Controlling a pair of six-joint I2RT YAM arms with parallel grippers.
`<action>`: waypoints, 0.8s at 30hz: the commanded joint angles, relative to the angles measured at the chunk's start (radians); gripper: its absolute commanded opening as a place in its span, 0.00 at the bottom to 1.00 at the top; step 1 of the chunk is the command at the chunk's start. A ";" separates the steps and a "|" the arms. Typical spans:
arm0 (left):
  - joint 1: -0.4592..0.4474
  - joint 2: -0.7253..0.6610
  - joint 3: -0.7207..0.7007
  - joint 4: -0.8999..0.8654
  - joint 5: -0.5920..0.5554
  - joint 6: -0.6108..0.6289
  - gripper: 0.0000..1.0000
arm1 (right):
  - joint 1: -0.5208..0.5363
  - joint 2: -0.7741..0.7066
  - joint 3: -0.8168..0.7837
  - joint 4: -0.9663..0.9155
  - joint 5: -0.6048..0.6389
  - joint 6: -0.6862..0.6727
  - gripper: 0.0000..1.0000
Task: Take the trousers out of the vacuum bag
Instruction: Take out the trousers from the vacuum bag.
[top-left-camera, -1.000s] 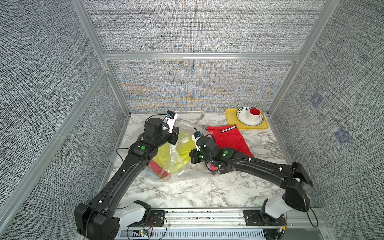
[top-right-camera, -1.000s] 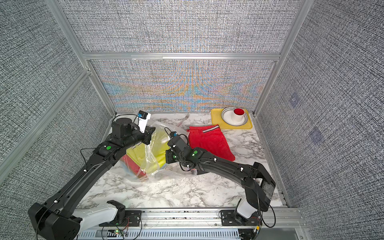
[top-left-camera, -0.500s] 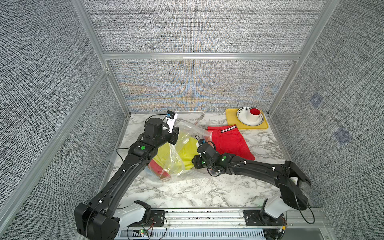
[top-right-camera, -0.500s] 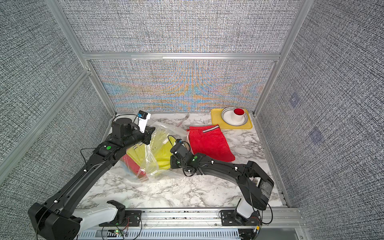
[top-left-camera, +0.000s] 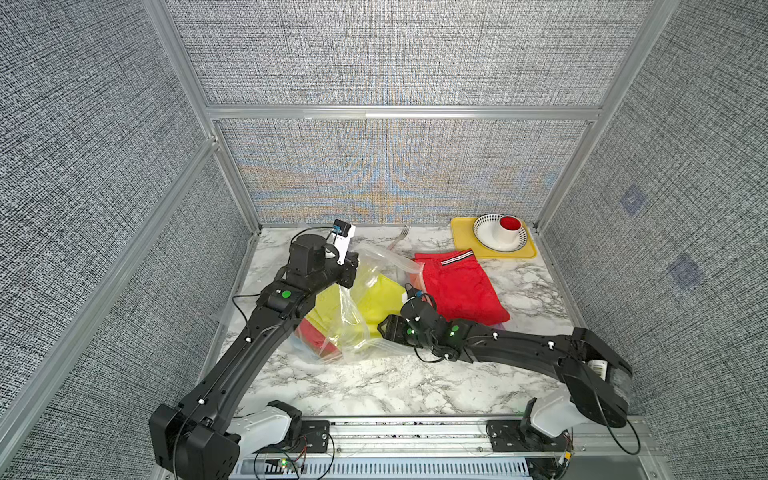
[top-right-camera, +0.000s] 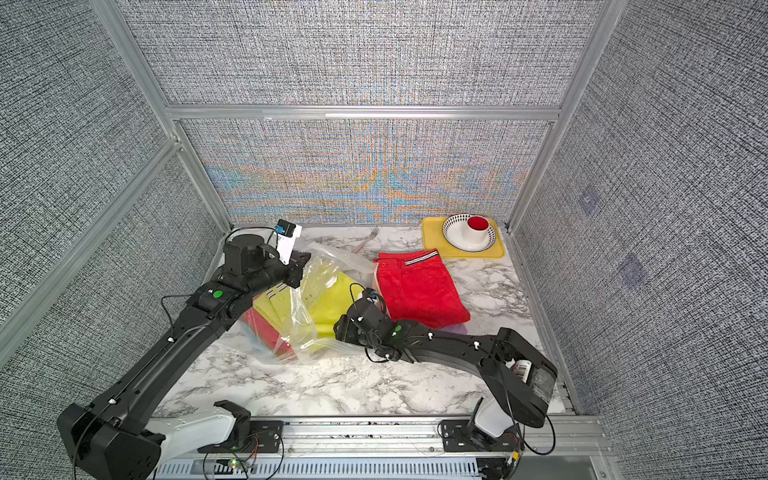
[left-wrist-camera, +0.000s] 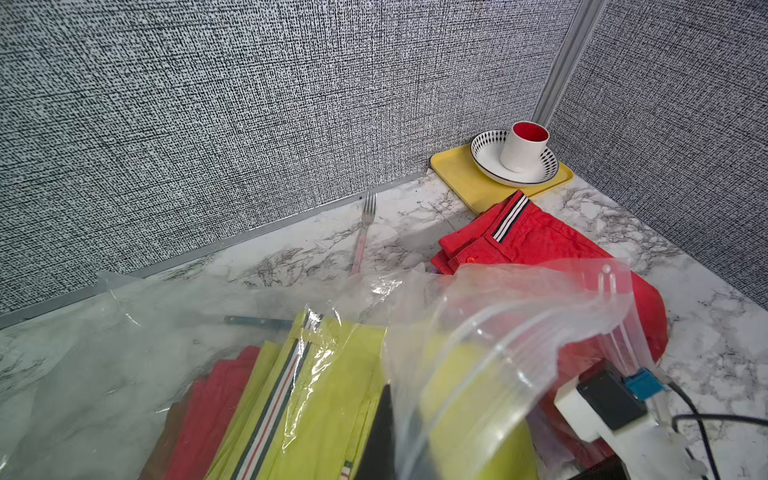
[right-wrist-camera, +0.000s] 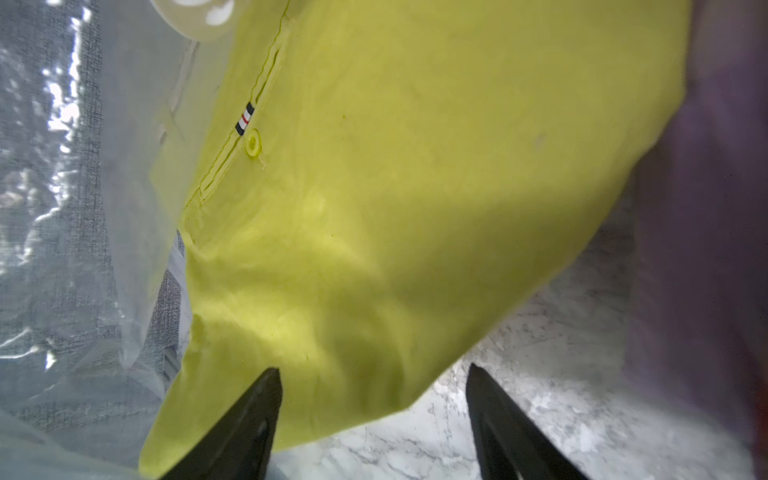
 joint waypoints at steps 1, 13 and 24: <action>0.001 -0.005 0.004 0.046 -0.007 0.012 0.00 | 0.003 0.001 -0.007 0.074 -0.005 0.090 0.75; 0.001 -0.040 -0.011 0.046 -0.010 0.012 0.00 | 0.007 0.137 0.078 0.100 -0.036 0.136 0.80; 0.001 -0.048 -0.020 0.050 -0.015 0.012 0.00 | 0.019 0.172 0.079 0.115 -0.052 0.172 0.81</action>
